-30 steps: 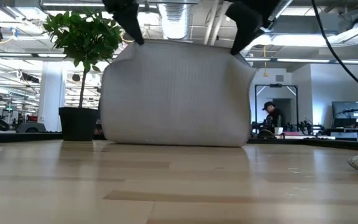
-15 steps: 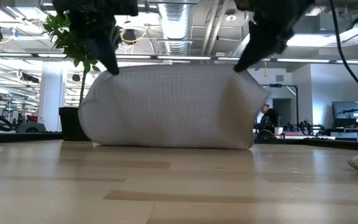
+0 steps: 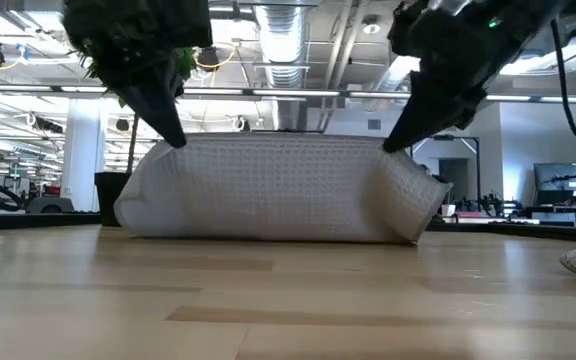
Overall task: Fold microfiber towels
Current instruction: Fold the top grey microfiber cloth
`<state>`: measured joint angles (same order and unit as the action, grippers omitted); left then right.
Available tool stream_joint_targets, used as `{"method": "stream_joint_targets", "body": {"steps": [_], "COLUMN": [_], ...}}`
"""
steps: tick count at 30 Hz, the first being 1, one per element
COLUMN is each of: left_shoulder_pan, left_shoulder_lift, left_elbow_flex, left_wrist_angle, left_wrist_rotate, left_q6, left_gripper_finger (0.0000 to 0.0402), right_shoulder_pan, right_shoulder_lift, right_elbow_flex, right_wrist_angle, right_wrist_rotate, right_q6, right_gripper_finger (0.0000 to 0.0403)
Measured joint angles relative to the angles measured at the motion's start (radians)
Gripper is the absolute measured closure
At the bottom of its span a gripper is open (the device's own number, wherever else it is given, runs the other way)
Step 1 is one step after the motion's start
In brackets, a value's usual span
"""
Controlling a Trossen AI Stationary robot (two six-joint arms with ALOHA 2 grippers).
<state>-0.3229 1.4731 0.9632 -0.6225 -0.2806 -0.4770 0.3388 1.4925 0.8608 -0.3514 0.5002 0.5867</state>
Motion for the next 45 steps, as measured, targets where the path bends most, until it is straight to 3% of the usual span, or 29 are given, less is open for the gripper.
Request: {"method": "stream_joint_targets", "body": {"steps": [8,26,39,45], "left_shoulder_pan": [0.111,0.39,0.51,0.562], "left_shoulder_lift": [0.0,0.001,0.001,0.003], "left_elbow_flex": [-0.001,0.0,0.0,-0.002], "left_wrist_angle": [-0.018,0.009,0.083,0.083], "left_wrist_rotate": [-0.096,-0.222,-0.222,-0.213], "left_q6": [-0.018,-0.003,0.062,0.081], "left_gripper_finger": [0.0401,0.0402,0.0401,0.0401], "right_shoulder_pan": [-0.148,-0.424,-0.531,-0.56], "right_shoulder_lift": [0.0,0.002,0.002,0.051], "right_elbow_flex": [-0.001,-0.001,-0.003,-0.025], "right_wrist_angle": [0.009,0.169,0.262,0.396], "right_wrist_rotate": [0.074,0.07,0.055,0.027], "right_q6": [-0.088,-0.328,-0.441,-0.526], "right_gripper_finger": [0.0395,0.0394,0.0394,0.0394]}}
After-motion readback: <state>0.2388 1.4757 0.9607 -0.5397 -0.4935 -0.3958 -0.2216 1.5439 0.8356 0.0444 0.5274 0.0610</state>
